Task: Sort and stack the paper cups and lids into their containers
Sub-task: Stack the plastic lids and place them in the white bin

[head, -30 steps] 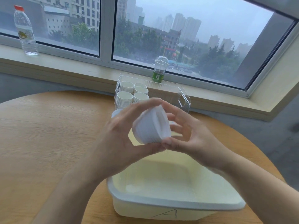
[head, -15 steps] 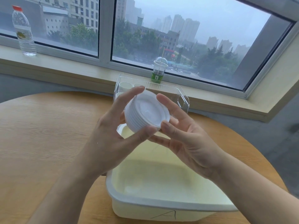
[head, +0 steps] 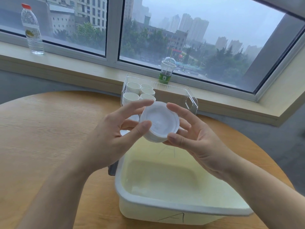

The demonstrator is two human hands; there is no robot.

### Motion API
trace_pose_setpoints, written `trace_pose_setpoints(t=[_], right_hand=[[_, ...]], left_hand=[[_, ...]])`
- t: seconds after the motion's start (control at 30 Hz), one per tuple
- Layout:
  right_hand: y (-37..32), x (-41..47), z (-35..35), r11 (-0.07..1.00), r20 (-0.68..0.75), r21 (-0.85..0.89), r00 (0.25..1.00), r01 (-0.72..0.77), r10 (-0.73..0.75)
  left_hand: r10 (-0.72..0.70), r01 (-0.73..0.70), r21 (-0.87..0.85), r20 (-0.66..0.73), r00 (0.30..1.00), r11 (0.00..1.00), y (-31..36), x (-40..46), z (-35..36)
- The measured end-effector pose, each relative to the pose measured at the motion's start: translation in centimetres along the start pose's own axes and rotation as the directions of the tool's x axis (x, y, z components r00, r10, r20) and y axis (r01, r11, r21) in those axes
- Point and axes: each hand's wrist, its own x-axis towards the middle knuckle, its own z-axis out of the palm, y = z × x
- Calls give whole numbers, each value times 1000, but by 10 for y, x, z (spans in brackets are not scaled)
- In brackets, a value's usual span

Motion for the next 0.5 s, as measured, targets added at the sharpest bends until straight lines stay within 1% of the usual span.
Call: trace_pose_setpoints(t=[0.07,0.13,0.2,0.27,0.33,0.43,0.5], right_hand=[[3,-2,-6,998,15,-51,999,-47,47],[7,-5,-11,986,55,-119,991,-114,121],[14,-6,-11,953,95,-241,972,-185,213],[23,-5,-7,899,97,-362,950,-245,298],[31,-1,-1,851,99,-443,928,-282,358],[43,7,6,788,120,-550,907,-277,403],[52,12,7,764,124,-585,900,-273,417]], left_hand=[[10,-7,144,-22,1000,990,-5,-1,-6],[19,3,270,-79,997,963,-13,0,-12],[1,44,357,-127,992,933,-20,0,-15],[-39,93,423,-136,990,901,-26,1,-14],[-65,115,461,-123,990,880,-30,2,-11],[-70,111,431,-111,991,895,-33,3,-8],[-72,113,419,-111,991,901,-34,4,-8]])
